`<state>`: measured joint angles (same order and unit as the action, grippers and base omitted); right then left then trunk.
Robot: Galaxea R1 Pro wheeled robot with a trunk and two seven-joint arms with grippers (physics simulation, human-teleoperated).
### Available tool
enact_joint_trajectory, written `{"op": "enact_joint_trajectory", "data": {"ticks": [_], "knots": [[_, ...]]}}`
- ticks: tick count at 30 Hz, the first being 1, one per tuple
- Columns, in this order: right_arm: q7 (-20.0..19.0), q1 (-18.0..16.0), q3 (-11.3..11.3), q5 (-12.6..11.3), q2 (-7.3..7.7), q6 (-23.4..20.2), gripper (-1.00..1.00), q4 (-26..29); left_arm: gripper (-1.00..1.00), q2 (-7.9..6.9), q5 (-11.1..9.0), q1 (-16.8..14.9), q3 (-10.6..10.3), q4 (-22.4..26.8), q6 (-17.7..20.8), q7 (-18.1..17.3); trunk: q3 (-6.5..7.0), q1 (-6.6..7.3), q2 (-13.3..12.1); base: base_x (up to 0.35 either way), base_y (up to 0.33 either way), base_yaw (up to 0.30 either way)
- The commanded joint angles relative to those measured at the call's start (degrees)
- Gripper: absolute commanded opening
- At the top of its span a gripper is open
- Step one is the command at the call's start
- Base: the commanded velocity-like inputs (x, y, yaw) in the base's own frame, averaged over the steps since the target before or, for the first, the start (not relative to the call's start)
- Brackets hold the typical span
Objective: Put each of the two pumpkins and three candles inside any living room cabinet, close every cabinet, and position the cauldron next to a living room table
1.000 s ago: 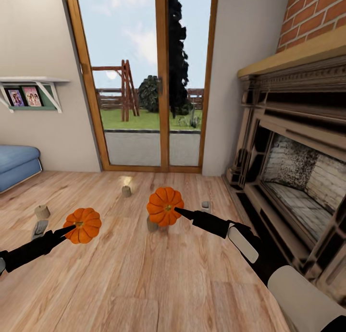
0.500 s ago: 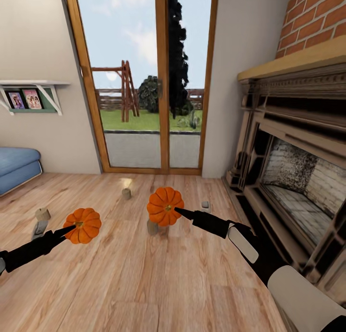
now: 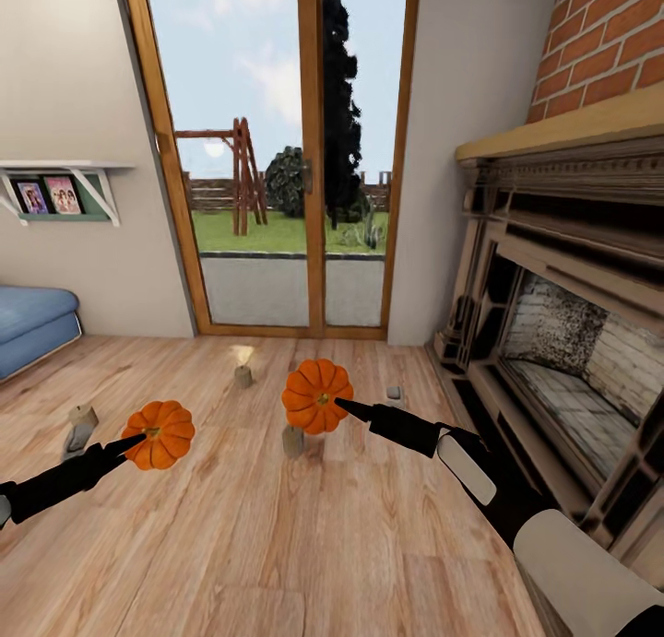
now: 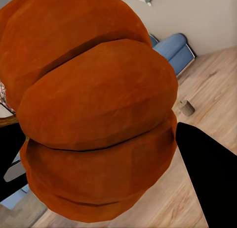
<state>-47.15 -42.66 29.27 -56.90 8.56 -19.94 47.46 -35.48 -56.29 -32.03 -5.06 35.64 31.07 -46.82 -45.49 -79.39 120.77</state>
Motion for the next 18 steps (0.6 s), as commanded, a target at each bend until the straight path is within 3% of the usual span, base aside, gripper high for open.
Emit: {"op": "enact_joint_trajectory", "data": {"ticks": [1,8,18], "knots": [[0.04,-0.05,0.17,-0.58,0.04,-0.45,-1.00,0.01,-1.00,-0.05,-0.55,-0.05,-0.31,-0.04,0.40,0.07,0.12,0.23,-0.39,0.000,0.000,0.000],[0.65,-0.05,0.17,-0.41,-0.03,-0.44,-1.00,0.01,-1.00,0.05,-0.49,-0.05,-0.68,-0.04,0.32,0.56,1.38,1.77,-3.19,0.000,0.000,0.000],[2.10,-0.05,0.17,-0.22,-0.03,-0.38,-1.00,0.01,-1.00,0.43,-0.41,-0.05,-0.62,0.10,0.24,9.94,3.18,3.97,-7.21,0.000,0.000,0.000]]}}
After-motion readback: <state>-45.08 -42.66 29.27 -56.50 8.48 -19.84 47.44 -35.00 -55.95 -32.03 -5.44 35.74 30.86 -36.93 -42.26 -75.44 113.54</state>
